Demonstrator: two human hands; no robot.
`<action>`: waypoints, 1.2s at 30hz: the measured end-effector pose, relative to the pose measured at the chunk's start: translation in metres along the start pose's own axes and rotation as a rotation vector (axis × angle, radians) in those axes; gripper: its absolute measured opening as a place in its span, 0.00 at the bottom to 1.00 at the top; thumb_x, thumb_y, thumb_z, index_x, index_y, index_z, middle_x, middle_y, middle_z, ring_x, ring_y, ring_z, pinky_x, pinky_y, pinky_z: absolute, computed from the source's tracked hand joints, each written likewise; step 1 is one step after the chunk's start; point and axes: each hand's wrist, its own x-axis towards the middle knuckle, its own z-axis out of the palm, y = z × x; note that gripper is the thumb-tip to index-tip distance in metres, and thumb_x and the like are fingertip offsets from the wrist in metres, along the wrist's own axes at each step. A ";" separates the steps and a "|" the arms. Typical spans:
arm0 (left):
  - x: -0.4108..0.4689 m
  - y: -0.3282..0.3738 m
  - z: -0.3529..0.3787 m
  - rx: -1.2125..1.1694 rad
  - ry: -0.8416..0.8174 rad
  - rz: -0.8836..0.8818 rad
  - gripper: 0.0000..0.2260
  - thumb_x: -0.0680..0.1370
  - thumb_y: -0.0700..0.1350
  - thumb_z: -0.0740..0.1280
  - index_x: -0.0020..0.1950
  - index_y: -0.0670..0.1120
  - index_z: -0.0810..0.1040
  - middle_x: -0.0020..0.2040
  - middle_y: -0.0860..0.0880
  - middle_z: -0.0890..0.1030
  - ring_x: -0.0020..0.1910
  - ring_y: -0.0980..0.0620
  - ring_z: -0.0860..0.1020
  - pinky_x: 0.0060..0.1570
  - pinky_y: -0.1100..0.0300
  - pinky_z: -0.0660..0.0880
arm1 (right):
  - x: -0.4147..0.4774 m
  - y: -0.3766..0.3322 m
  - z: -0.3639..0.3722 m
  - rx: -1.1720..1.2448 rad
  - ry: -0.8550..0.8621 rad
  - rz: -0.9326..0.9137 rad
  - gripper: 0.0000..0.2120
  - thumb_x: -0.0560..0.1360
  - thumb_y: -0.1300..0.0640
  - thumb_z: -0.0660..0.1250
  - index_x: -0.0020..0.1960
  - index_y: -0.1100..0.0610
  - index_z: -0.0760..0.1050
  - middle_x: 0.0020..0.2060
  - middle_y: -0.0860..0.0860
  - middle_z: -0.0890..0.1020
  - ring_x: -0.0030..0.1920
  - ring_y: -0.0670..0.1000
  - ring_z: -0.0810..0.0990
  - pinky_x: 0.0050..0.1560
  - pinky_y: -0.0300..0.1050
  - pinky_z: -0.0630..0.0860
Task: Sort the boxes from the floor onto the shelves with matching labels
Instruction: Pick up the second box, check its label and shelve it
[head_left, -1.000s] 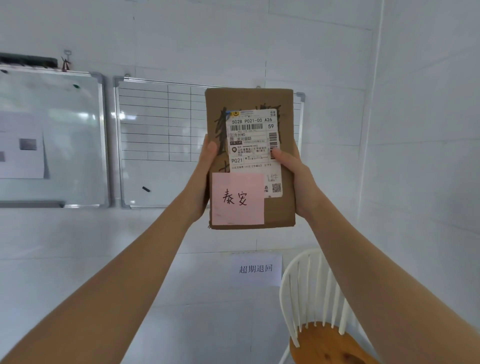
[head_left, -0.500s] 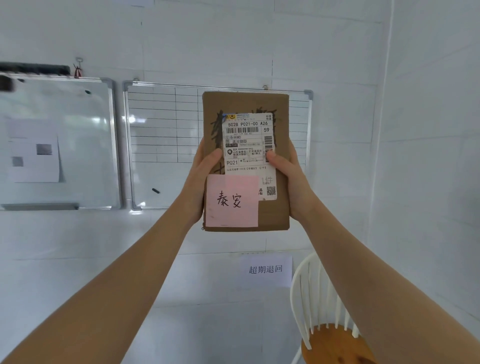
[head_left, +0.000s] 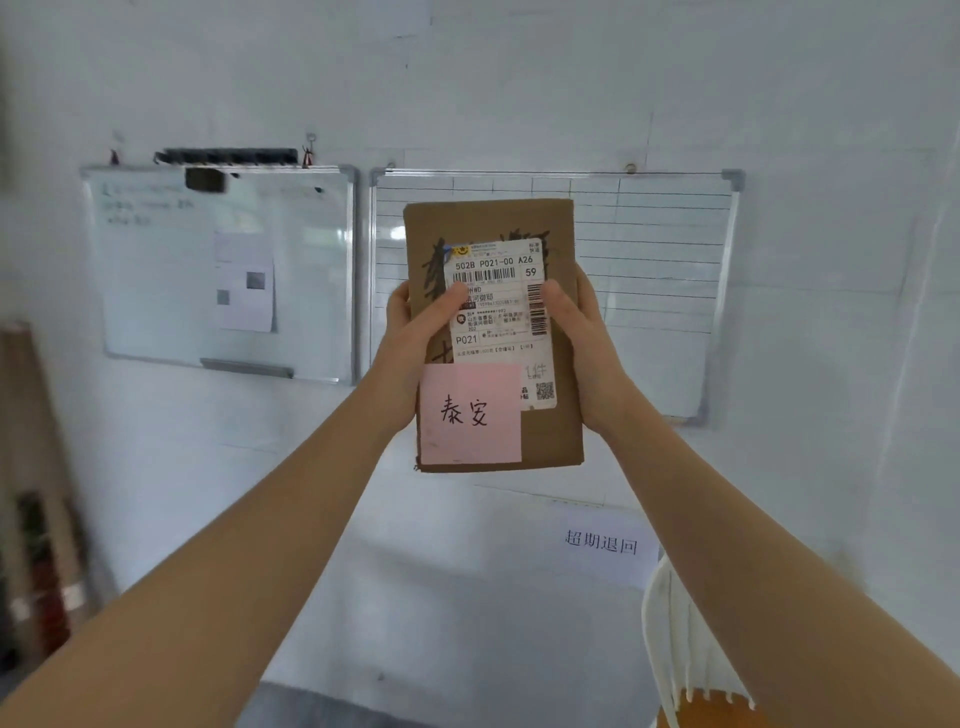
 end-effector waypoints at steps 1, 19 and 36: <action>-0.009 0.003 -0.002 0.004 0.025 0.013 0.27 0.74 0.47 0.69 0.70 0.47 0.63 0.59 0.43 0.81 0.51 0.46 0.83 0.45 0.53 0.81 | -0.002 0.001 0.004 0.000 -0.016 0.002 0.29 0.76 0.53 0.65 0.73 0.50 0.58 0.52 0.47 0.83 0.48 0.49 0.85 0.44 0.44 0.81; -0.183 0.150 -0.105 0.343 0.555 0.244 0.21 0.77 0.45 0.63 0.70 0.48 0.66 0.56 0.47 0.81 0.49 0.51 0.83 0.47 0.55 0.81 | -0.056 0.007 0.221 0.405 -0.431 0.082 0.32 0.74 0.57 0.69 0.74 0.47 0.60 0.60 0.50 0.80 0.53 0.50 0.84 0.50 0.48 0.81; -0.511 0.387 -0.145 0.704 1.044 0.417 0.25 0.77 0.51 0.62 0.72 0.46 0.62 0.61 0.44 0.78 0.55 0.47 0.80 0.50 0.53 0.80 | -0.269 -0.135 0.523 0.720 -0.923 0.140 0.24 0.80 0.47 0.57 0.74 0.47 0.60 0.59 0.49 0.80 0.54 0.45 0.80 0.48 0.40 0.76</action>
